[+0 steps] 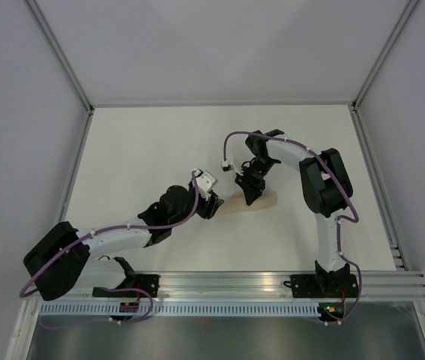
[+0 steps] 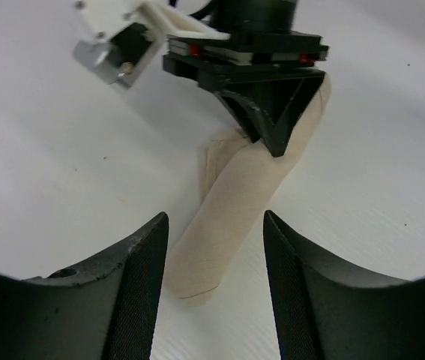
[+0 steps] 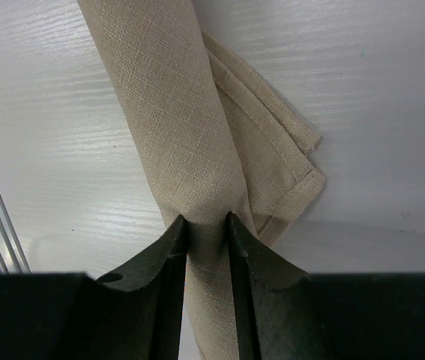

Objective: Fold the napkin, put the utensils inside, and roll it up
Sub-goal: Roll the napkin at the center of the board.

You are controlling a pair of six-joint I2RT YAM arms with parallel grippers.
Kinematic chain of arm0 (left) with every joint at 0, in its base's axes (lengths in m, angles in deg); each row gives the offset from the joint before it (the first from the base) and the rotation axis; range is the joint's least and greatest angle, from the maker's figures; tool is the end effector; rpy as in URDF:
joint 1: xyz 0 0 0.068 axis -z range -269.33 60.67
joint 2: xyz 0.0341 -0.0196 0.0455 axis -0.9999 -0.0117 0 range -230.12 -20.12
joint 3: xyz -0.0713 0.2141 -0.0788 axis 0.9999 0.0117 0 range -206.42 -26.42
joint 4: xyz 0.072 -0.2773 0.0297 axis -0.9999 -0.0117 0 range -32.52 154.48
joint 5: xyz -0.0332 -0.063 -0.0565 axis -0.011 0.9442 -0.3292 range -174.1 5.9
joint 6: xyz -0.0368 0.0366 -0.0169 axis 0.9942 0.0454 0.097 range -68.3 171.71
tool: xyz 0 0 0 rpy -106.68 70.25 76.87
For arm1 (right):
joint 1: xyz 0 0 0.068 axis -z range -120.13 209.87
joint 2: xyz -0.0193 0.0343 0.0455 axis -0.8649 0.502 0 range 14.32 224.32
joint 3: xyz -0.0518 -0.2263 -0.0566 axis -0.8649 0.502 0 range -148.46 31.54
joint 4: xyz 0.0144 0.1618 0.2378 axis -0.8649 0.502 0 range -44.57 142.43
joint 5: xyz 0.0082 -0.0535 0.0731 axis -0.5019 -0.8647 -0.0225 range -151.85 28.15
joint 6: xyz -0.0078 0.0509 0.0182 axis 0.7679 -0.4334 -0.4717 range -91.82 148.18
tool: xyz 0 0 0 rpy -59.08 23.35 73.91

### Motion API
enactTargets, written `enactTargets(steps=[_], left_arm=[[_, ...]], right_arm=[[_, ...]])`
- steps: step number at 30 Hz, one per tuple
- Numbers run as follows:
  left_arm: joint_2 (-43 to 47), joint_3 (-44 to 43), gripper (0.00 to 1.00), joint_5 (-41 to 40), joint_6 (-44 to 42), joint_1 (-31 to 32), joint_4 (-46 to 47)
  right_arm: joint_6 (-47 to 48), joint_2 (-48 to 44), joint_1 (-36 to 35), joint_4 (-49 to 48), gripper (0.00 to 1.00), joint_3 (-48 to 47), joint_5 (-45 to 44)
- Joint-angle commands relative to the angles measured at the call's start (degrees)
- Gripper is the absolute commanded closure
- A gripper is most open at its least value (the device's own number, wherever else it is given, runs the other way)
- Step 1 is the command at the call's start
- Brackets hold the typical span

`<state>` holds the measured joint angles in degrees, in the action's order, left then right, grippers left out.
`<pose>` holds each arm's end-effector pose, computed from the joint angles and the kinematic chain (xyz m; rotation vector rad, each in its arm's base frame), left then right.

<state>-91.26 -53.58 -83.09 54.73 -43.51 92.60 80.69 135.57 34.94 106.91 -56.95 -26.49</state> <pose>0.2019 -0.2089 0.1534 0.7020 1.7568 -0.6061 0.3476 0.1849 0.1082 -1.8001 2.3002 0.9297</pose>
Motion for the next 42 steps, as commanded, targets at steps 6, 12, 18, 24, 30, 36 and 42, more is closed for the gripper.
enactTargets(steps=[6, 12, 18, 24, 30, 36, 42], left_arm=[[-13.56, -8.59, 0.4, -12.16, -21.91, 12.97, 4.05], [-23.94, -15.02, 0.39, -13.07, -32.28, 16.05, 4.4], [-28.62, -19.51, 0.36, -8.23, -37.03, 16.05, -2.27], [-32.4, -21.8, 0.36, -7.17, -40.2, 15.96, -6.66], [-35.47, -24.17, 0.37, -6.56, -41.96, 15.7, -10.88], [-37.23, -27.42, 0.48, -3.31, -42.05, 14.39, -18.97], [-38.64, -30.5, 0.53, 3.02, -39.33, 11.4, -26.44]], right_arm=[[1.81, 6.27, 0.06, -0.39, 0.67, -3.79, -0.64], [1.19, 7.51, 0.32, 0.67, 0.67, -5.73, -0.64], [0.93, 8.65, 0.41, 1.28, 0.66, -7.13, -0.99], [0.84, 9.44, 0.58, 1.72, 0.66, -8.19, -0.9], [0.93, 10.23, 0.67, 2.42, 0.65, -9.24, -0.46], [1.19, 10.5, 0.67, 3.56, 0.59, -10.56, 1.2], [1.37, 10.67, 0.84, 5.15, 0.49, -12.32, 2.88]])
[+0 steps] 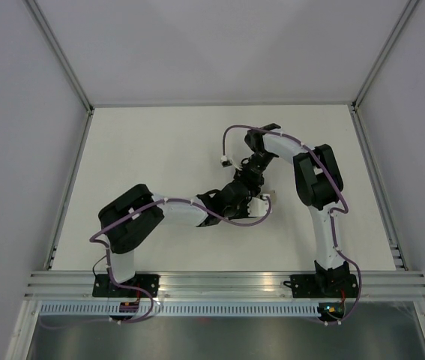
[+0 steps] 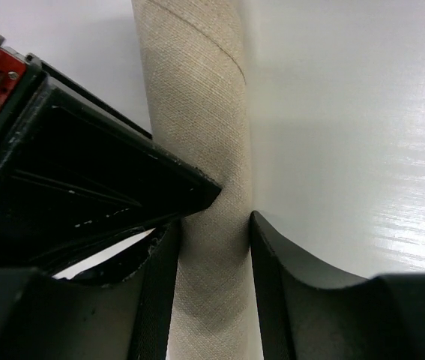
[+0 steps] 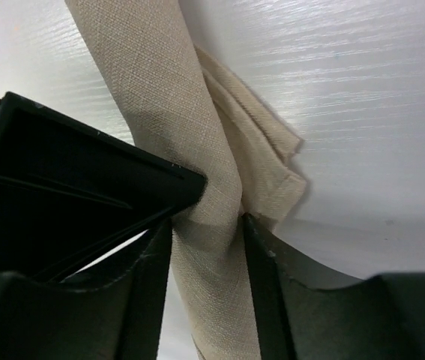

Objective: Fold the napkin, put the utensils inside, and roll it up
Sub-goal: Roll the napkin at the center of the board.

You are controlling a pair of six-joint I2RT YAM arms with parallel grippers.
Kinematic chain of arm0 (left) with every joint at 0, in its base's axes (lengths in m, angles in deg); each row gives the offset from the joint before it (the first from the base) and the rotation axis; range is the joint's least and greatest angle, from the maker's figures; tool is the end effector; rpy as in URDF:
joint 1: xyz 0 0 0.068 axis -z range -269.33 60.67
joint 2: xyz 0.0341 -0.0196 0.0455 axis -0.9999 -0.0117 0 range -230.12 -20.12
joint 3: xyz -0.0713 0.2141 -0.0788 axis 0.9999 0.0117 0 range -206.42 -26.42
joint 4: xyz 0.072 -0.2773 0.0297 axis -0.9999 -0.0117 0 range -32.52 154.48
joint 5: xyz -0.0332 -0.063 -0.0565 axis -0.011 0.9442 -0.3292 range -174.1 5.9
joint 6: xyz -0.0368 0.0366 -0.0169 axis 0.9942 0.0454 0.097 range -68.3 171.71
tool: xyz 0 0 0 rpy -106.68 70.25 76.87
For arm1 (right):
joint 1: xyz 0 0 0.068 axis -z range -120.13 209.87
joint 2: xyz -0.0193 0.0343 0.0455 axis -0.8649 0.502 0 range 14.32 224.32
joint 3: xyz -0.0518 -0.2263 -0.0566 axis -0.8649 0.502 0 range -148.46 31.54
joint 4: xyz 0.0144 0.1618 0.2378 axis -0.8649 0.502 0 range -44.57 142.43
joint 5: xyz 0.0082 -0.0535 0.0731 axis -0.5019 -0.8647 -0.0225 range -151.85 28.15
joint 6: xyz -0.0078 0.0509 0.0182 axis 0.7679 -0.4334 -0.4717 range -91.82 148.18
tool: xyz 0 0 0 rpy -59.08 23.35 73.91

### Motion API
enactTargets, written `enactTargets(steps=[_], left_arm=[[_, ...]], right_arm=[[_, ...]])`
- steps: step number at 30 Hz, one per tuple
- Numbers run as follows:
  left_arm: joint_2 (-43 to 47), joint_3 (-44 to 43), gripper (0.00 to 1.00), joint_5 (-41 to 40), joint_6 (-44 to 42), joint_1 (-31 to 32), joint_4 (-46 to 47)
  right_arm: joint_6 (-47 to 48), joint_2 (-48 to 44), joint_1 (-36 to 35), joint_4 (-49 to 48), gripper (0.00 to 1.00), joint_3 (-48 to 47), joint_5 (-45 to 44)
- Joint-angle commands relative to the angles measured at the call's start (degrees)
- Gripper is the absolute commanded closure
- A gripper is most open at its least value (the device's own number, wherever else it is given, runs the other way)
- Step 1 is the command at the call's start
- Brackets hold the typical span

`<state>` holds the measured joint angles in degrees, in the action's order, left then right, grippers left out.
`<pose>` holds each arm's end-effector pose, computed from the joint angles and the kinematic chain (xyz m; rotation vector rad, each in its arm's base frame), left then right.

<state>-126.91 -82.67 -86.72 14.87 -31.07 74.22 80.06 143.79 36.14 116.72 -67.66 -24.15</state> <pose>0.2063 -0.3306 0.0877 1.6705 1.5605 -0.1432 0.3672 0.1858 0.1033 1.7170 -2.3783 -1.0427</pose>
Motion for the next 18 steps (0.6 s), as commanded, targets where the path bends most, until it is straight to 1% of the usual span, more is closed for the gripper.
enactTargets(steps=[1, 5, 7, 9, 14, 18], left_arm=[[-3.6, -1.84, 0.54, 7.09, 1.06, -1.13, -8.76], [-5.01, -4.04, 0.55, 9.28, 1.95, -1.66, -12.46], [-5.45, -4.66, 0.56, 9.64, 2.82, -1.75, -13.86], [-5.89, -5.71, 0.57, 10.87, 3.7, -2.1, -14.92], [-6.77, -7.64, 0.59, 12.28, 7.3, -3.41, -15.98], [-7.47, -9.58, 0.59, 12.28, 11.25, -4.03, -16.68]], right_arm=[[1.83, 2.45, -0.36, -4.4, 0.47, -1.96, 1.06], [0.6, 1.58, 0.52, -4.14, 0.36, -3.28, 3.17], [-0.63, 0.88, 1.14, -4.14, 0.34, -4.16, 4.05], [-1.51, -0.09, 2.1, -4.05, 0.33, -5.47, 4.93], [-7.22, -4.13, 5.0, -5.98, 0.31, -7.76, 5.9], [-8.46, -7.12, 6.5, -4.76, 0.3, -8.47, 6.25]])
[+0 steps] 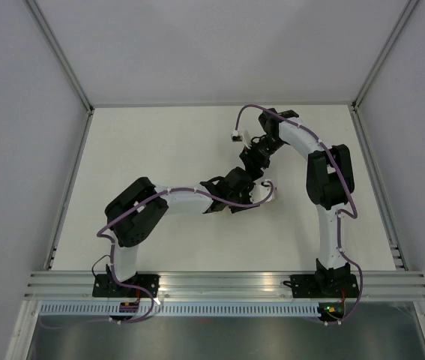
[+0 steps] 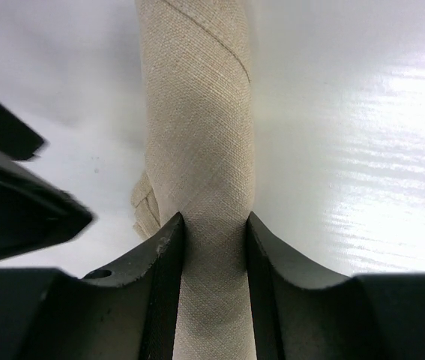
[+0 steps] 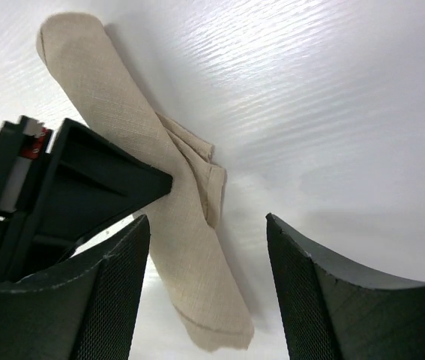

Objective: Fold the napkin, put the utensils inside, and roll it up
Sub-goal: Roll the napkin at the center of the board.

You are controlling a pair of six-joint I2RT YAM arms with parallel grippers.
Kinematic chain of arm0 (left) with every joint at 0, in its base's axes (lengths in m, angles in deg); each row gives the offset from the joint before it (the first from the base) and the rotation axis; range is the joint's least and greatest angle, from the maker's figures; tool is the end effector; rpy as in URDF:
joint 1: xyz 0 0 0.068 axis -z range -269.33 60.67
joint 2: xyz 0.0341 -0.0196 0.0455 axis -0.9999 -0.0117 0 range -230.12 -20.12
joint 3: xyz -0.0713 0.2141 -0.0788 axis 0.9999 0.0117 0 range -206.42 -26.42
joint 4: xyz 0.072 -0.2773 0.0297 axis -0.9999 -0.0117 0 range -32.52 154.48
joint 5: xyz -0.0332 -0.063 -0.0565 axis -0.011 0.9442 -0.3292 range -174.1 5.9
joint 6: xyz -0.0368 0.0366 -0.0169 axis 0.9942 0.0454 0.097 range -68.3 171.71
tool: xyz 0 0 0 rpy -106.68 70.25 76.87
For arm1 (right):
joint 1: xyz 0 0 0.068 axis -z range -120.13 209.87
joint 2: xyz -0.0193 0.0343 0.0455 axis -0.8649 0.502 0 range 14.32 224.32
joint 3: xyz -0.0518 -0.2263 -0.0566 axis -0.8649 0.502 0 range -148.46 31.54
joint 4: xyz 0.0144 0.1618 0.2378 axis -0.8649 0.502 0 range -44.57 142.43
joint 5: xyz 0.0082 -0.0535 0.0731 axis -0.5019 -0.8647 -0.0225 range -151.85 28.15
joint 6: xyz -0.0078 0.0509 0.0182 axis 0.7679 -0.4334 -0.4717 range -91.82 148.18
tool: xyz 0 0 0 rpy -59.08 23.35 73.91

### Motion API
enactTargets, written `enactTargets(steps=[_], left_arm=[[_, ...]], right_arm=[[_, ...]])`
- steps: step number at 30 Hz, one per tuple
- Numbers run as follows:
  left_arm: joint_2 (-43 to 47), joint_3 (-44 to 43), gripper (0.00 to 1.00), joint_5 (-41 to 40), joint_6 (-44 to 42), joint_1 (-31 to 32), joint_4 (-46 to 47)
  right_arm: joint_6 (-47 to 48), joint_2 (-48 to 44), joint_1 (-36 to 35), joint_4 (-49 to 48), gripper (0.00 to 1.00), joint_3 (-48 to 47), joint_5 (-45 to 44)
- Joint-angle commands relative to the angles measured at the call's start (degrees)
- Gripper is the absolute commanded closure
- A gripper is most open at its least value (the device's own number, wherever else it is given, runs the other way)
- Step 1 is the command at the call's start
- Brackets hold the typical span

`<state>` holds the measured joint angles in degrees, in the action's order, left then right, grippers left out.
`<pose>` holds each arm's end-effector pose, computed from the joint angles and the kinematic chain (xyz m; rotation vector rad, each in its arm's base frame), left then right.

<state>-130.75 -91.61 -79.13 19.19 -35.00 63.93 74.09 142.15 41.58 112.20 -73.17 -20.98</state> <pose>0.2374 -0.3364 0.0958 1.6718 1.7055 -0.2844 0.4058 0.1593 0.1404 -1.4866 2.3678 1.0107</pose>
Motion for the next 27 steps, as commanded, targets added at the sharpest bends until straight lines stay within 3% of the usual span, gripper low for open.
enactTargets(steps=[1, 7, 12, 19, 27], left_arm=[[-3.89, -1.77, 0.59, 4.61, 8.68, -0.1, -6.65], [-6.43, -6.17, 0.59, 2.76, 16.51, -0.01, -7.79], [-9.34, -9.43, 0.59, -4.26, 23.62, 0.17, -11.3], [-12.76, -15.31, 0.58, -14.97, 36.8, 1.83, -17.1], [-16.19, -23.13, 0.57, -19.38, 54.47, 2.54, -23.61]], right_arm=[[-3.62, -7.05, 1.58, -1.45, 0.31, -2.7, 2.39], [-14.09, -15.05, 5.44, -8.74, 0.31, 2.66, -2.62], [-20.94, -21.38, 9.14, -11.83, 0.31, 8.37, -6.31], [-24.99, -31.49, 12.39, -14.38, 0.3, 18.82, -12.38], [-28.07, -38.61, 12.39, -15.35, 0.3, 28.85, -15.11]])
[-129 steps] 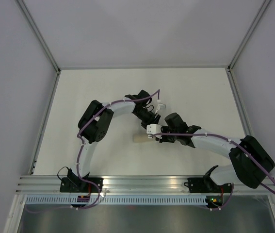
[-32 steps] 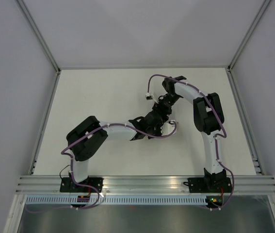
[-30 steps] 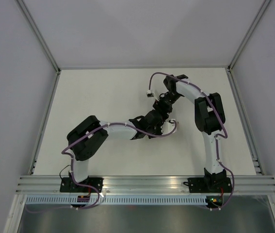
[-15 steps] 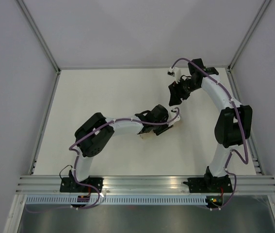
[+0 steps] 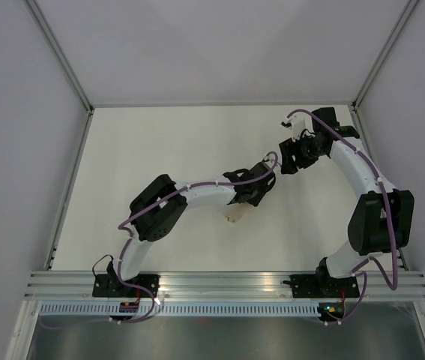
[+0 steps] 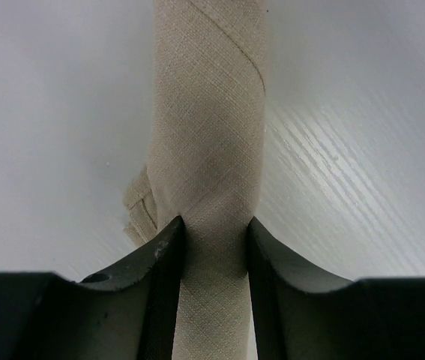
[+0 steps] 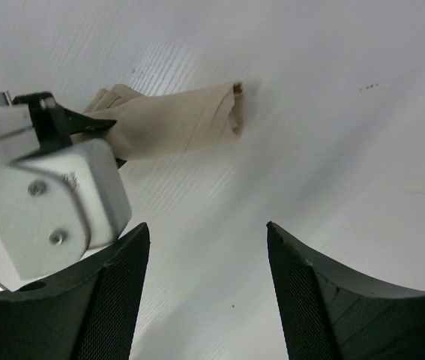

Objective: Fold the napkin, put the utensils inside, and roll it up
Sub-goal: Roll the napkin at the center of the board.

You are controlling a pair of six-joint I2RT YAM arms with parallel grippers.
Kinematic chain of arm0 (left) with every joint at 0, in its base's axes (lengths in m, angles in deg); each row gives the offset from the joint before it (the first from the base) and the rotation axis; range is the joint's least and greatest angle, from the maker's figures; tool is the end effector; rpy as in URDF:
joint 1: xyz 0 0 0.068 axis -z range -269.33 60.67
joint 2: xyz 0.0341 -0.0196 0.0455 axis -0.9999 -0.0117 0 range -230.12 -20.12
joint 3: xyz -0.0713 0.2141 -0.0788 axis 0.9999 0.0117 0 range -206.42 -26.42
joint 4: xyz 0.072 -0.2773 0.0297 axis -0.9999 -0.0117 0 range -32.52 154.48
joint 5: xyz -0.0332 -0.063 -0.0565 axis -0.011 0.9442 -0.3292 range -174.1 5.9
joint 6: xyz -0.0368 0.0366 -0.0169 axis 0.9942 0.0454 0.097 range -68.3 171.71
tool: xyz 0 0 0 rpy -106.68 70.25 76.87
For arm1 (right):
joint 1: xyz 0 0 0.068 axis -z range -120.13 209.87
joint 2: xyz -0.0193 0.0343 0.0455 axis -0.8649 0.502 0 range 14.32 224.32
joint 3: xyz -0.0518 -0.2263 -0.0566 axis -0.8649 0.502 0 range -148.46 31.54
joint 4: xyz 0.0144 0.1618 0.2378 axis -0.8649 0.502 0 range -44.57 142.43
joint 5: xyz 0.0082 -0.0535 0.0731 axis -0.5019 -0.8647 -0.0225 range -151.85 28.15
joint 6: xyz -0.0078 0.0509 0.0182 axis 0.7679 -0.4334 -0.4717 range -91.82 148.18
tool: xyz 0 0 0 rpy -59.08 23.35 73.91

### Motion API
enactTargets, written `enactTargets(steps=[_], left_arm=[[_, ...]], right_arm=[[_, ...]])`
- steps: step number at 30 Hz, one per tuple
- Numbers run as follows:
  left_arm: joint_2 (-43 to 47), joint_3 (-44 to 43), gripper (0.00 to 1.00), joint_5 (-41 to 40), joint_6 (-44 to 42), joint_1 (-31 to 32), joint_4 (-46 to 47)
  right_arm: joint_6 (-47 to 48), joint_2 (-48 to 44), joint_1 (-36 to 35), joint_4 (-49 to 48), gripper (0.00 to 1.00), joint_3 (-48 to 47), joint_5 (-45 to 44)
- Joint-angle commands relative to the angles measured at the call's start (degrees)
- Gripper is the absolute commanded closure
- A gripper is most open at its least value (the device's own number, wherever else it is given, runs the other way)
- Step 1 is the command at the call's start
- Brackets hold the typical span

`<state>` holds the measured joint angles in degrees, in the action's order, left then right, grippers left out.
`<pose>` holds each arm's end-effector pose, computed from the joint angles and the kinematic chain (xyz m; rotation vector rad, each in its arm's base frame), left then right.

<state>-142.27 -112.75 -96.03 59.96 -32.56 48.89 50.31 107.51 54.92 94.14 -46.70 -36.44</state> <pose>0.2621 -0.3864 0.1104 0.9269 2.2755 -0.2457 0.3569 0.0466 0.2335 -0.7375 2.4801 0.4855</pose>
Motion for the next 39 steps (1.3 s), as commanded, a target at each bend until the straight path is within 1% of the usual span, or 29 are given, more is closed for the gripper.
enactTargets(steps=[1, 8, 14, 17, 20, 23, 29, 30, 34, 39], left_arm=[[-4.77, -2.35, 0.57, -3.1, 14.94, 0.27, -8.92], [-5.2, -2.71, 0.55, -5.83, 25.65, 0.44, -9.54], [-6.61, -4.64, 0.53, -7.85, 33.65, 0.27, -11.65], [-7.66, -6.4, 0.52, -7.51, 37.61, -0.17, -12.88], [-8.37, -8.15, 0.51, -4.87, 40.96, -0.96, -12.71], [-9.07, -9.65, 0.5, -3.55, 42.63, -1.58, -12.71], [-8.64, -8.25, 0.5, 0.14, 44.13, -3.33, -10.43], [-8.55, -7.99, 0.5, 0.67, 44.31, -3.77, -9.99], [-7.32, -6.58, 0.5, 3.39, 43.52, -4.21, -7.0], [-5.82, -3.77, 0.53, 7.95, 42.81, -5.18, -2.25]], right_arm=[[-4.55, -4.33, -0.94, 2.79, 0.3, 2.82, 0.0], [-7.45, -5.3, -0.5, 2.01, 0.3, 5.55, -4.05], [-8.95, -6.26, 1.78, 2.18, 0.29, 4.32, -5.9], [-7.98, -6.09, 2.93, 3.85, 0.29, 3.01, -5.9], [-7.1, -6.61, 3.63, 4.38, 0.29, 2.91, -5.9], [-5.97, -7.05, 4.33, 4.9, 0.29, 3.62, -5.81], [-4.11, -8.28, 4.6, 4.55, 0.29, 5.37, -5.46], [-3.76, -8.37, 5.99, 4.47, 0.29, 5.64, -5.46], [-3.23, -8.55, 6.36, 4.47, 0.29, 6.16, -4.49], [-2.71, -8.2, 6.36, 3.68, 0.3, 7.22, -4.31]])
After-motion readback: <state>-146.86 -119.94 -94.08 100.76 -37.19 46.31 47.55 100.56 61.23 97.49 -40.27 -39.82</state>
